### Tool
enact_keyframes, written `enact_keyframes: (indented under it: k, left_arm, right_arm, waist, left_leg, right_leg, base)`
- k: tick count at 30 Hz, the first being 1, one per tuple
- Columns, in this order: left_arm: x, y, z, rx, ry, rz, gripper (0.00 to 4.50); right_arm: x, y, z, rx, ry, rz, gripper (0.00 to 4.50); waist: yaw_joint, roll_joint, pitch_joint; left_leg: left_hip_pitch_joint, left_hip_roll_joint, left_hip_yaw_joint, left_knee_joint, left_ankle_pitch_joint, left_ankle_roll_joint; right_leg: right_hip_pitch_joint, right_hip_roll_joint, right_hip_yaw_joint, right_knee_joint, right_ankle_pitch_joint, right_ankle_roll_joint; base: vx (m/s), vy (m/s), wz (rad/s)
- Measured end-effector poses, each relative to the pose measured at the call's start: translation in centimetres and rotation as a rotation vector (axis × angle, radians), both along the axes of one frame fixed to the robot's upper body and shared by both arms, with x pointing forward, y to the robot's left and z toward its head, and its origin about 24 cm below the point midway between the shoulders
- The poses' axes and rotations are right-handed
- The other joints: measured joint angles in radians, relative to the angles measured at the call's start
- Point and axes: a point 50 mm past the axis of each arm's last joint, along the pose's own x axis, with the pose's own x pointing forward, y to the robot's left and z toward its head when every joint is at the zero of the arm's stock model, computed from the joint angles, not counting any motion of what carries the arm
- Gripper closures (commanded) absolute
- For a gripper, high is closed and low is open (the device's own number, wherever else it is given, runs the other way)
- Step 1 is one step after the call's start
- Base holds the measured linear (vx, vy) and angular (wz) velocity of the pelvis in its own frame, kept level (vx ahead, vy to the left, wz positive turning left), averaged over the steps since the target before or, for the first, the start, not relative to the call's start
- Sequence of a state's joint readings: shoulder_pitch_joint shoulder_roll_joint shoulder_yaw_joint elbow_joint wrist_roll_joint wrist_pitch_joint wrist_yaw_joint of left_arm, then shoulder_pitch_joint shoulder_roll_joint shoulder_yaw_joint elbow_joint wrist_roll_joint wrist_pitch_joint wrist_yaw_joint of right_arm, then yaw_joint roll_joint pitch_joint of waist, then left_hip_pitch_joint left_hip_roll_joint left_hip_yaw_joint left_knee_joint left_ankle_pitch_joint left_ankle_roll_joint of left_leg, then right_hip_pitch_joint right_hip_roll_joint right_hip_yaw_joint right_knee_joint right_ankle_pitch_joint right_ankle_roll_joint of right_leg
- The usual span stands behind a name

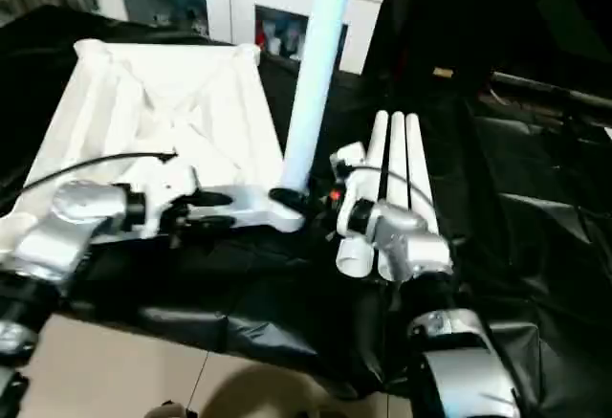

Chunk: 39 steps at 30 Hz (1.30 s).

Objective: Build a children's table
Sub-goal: Insert table leg to table base

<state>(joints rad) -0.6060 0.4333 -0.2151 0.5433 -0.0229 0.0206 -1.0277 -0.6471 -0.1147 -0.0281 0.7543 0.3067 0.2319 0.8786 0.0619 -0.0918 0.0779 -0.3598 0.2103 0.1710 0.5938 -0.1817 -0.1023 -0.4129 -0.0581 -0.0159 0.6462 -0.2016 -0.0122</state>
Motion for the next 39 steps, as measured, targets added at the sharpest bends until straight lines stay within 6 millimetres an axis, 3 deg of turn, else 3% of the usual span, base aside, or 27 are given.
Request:
enact_keyframes:
  k: [1, 8, 13, 16, 22, 27, 32, 35, 39]
  left_arm:
    - [0.0, -0.1, -0.1, 0.001, 0.002, 0.003, 2.03]
    - [-0.2, 0.4, -2.7, 0.141, 0.031, 0.010, 1.57]
    - [0.3, 0.8, -3.2, 0.226, -0.003, 0.041, 1.18]
    - [0.5, 1.4, -3.2, 0.228, -0.003, 0.068, 1.00]
    - [0.5, 2.0, -3.2, 0.224, 0.006, 0.084, 0.55]
    - [0.7, 2.2, -3.1, 0.220, 0.001, 0.084, 0.12]
    - [0.7, 2.3, -3.0, 0.181, 0.013, 0.091, 0.00]
    - [0.8, 2.6, -2.1, 0.037, 0.029, 0.095, 0.00]
    - [1.3, 2.6, 1.8, -0.248, -0.007, 0.070, 0.00]
  right_arm:
    - [0.0, 0.3, -0.1, 0.003, -0.003, -0.008, 1.85]
    - [-1.0, 0.9, -1.6, -0.018, -0.057, -0.078, 1.85]
    - [-1.9, 1.6, -2.1, -0.062, -0.160, -0.057, 1.86]
    - [-2.2, 1.4, -2.1, -0.086, -0.229, -0.060, 1.86]
    - [-1.6, 0.4, -1.1, -0.066, -0.308, -0.148, 1.86]
    - [-0.4, 0.1, 1.2, -0.069, -0.444, -0.196, 1.86]
    - [0.4, -0.1, 1.5, 0.015, -0.354, -0.219, 1.86]
    - [0.7, -0.4, 1.1, 0.061, -0.193, -0.157, 1.86]
    - [1.0, -1.5, 1.8, 0.075, -0.098, -0.060, 1.86]
  waist:
    - [-0.001, 0.000, 0.000]
    - [0.006, 0.002, 0.000]
    - [0.012, 0.016, -0.005]
    - [0.014, 0.018, -0.005]
    - [0.007, 0.020, -0.007]
    - [0.000, 0.022, -0.008]
    - [0.000, 0.022, -0.008]
    - [0.000, 0.021, -0.007]
    - [0.007, 0.021, -0.007]
  left_leg:
    - [0.000, 0.000, 0.000, 0.000, 0.000, 0.000]
    - [-0.001, 0.000, 0.000, 0.000, 0.000, 0.000]
    - [0.002, 0.000, -0.001, 0.000, 0.000, 0.000]
    - [0.003, 0.000, -0.001, -0.001, 0.000, 0.000]
    - [0.004, 0.000, -0.001, -0.001, 0.000, 0.000]
    - [0.004, 0.000, -0.001, -0.001, 0.000, 0.000]
    - [0.003, 0.000, -0.001, -0.001, 0.000, 0.000]
    - [-0.002, 0.000, -0.001, -0.001, 0.000, 0.000]
    - [-0.008, 0.000, 0.000, 0.000, 0.002, 0.004]
  right_leg:
    - [0.000, 0.000, 0.000, 0.000, 0.000, 0.000]
    - [0.000, 0.000, 0.000, -0.001, 0.000, 0.000]
    - [0.003, -0.001, 0.000, 0.000, 0.000, 0.000]
    - [0.003, 0.000, -0.001, 0.000, 0.000, 0.000]
    - [0.004, 0.000, 0.000, 0.000, 0.001, 0.000]
    - [0.004, 0.000, 0.000, 0.000, 0.001, 0.000]
    - [0.003, 0.000, 0.000, -0.001, 0.001, 0.000]
    - [0.000, 0.000, 0.000, -0.002, 0.001, 0.000]
    - [-0.006, 0.000, -0.001, -0.002, 0.001, -0.001]
  base:
    - [0.000, 0.000, 0.00]
    - [0.000, 0.000, 0.00]
    - [0.000, 0.000, 0.00]
    - [0.000, 0.000, 0.00]
    - [0.000, 0.000, 0.00]
    - [0.000, 0.000, 0.00]
    - [0.000, 0.000, 0.00]
    - [0.000, 0.000, 0.00]
    - [0.000, 0.000, 0.00]
